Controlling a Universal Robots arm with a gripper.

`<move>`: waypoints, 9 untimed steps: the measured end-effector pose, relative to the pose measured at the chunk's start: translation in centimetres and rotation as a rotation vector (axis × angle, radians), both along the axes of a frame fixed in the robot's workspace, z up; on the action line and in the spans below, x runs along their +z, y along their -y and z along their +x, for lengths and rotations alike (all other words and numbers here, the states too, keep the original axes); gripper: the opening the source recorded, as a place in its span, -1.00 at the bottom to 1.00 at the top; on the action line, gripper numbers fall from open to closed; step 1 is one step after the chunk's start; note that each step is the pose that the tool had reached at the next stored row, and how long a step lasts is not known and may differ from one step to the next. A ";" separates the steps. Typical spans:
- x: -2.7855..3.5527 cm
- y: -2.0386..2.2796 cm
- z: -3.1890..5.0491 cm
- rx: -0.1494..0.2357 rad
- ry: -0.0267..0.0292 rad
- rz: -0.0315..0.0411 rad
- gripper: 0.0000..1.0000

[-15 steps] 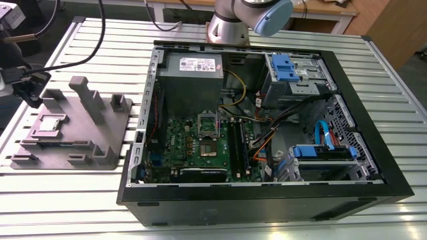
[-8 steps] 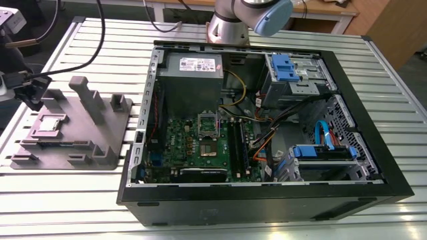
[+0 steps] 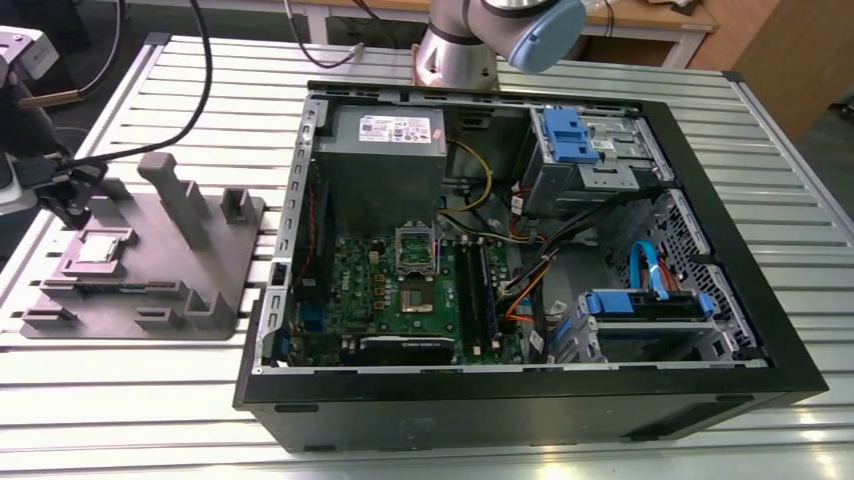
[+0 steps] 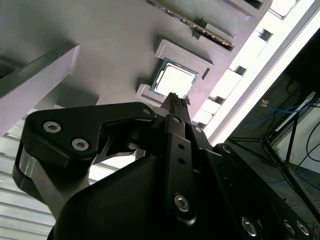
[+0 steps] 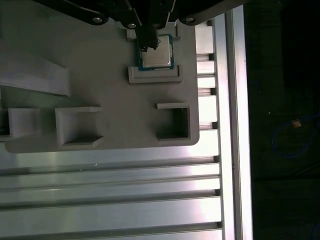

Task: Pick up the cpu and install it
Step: 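Reach for the cpu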

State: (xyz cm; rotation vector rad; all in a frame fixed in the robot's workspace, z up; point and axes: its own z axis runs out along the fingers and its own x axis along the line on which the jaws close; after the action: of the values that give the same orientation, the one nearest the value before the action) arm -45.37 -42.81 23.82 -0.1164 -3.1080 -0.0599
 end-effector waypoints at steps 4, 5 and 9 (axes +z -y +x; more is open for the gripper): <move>-0.28 0.00 -0.08 0.000 -0.0002 -0.0001 -0.79; -0.37 0.00 -0.11 0.000 0.0000 0.0000 -0.79; -0.70 0.00 -0.18 0.002 0.0001 0.0001 -0.79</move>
State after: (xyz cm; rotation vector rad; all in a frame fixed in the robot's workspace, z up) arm -45.55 -42.81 23.12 -0.1133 -3.1081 -0.0599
